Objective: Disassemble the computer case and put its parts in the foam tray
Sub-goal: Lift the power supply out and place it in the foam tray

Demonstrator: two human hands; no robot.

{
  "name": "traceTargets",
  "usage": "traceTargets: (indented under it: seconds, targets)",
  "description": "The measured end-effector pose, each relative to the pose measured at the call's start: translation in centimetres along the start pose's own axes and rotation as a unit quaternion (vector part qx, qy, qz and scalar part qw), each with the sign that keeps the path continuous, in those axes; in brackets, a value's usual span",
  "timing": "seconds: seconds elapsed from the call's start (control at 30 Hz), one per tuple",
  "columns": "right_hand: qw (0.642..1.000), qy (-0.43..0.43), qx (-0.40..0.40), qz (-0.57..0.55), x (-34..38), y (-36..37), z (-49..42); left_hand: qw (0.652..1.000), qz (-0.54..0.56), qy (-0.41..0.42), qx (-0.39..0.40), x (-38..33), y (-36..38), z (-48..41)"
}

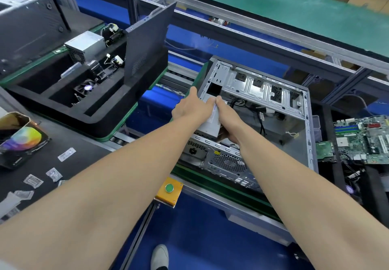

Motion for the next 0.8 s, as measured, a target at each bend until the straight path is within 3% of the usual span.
traceTargets:
  seconds: [0.8]
  targets:
    - [1.0, 0.006, 0.007, -0.012, -0.8, -0.6, -0.7, 1.0, 0.007, 0.003, 0.006, 0.0, -0.4, 0.6]
Point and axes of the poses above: each hand's wrist, its own z-axis away from the middle knuckle, its own y-axis out of the palm, x = y × z, the point moved 8 cm from there along -z, towards the middle knuckle, and after that the axes turned 5 degrees about -y, right-handed, at the moved point
